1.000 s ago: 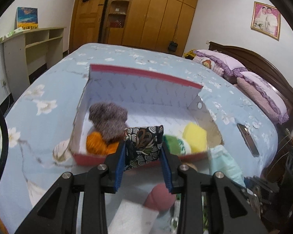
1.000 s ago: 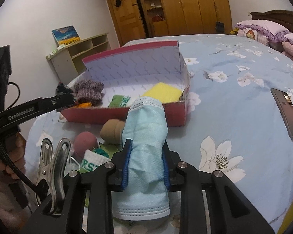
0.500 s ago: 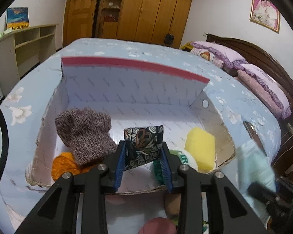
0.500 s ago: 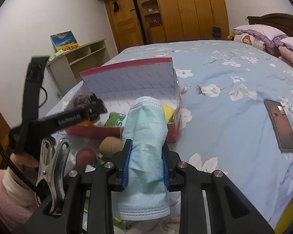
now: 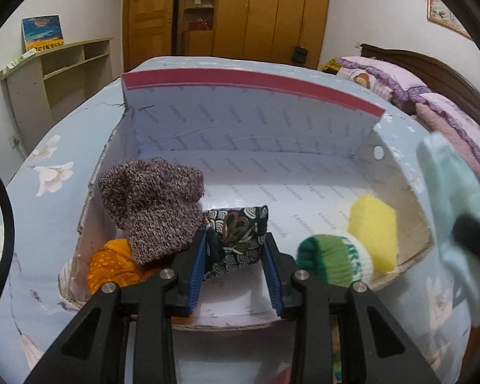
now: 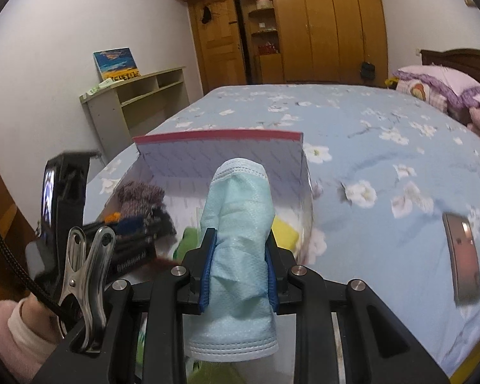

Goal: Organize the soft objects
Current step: 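Lower the pouch with the left gripper while the right gripper lowers the mask, releasing both in the box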

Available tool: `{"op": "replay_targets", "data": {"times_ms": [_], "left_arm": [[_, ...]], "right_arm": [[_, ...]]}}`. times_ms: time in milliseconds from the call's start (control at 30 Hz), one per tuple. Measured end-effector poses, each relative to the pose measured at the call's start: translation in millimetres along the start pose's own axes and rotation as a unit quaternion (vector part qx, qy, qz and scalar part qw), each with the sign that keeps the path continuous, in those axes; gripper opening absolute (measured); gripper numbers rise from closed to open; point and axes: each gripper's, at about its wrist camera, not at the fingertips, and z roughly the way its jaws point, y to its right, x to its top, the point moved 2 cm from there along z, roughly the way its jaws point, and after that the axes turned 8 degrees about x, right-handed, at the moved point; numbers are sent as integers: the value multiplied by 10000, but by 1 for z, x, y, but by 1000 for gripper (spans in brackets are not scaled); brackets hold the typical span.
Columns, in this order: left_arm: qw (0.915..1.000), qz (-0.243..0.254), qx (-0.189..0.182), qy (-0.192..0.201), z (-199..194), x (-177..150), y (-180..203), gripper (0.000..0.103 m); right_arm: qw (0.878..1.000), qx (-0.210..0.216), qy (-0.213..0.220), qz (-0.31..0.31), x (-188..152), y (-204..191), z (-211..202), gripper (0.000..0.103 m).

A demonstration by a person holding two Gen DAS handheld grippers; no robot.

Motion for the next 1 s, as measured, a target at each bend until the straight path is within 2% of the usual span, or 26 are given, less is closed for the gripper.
{"op": "replay_targets", "data": {"times_ms": [200,1000], "left_arm": [[9999,18,90,80,2,-4,0,36],[9997,55,122,192,1,-11,6,38]], "right_arm": [[9999,9,-134,-37,15,5,27,28],[9988,-138,-360,288,28,41,93,28]]}}
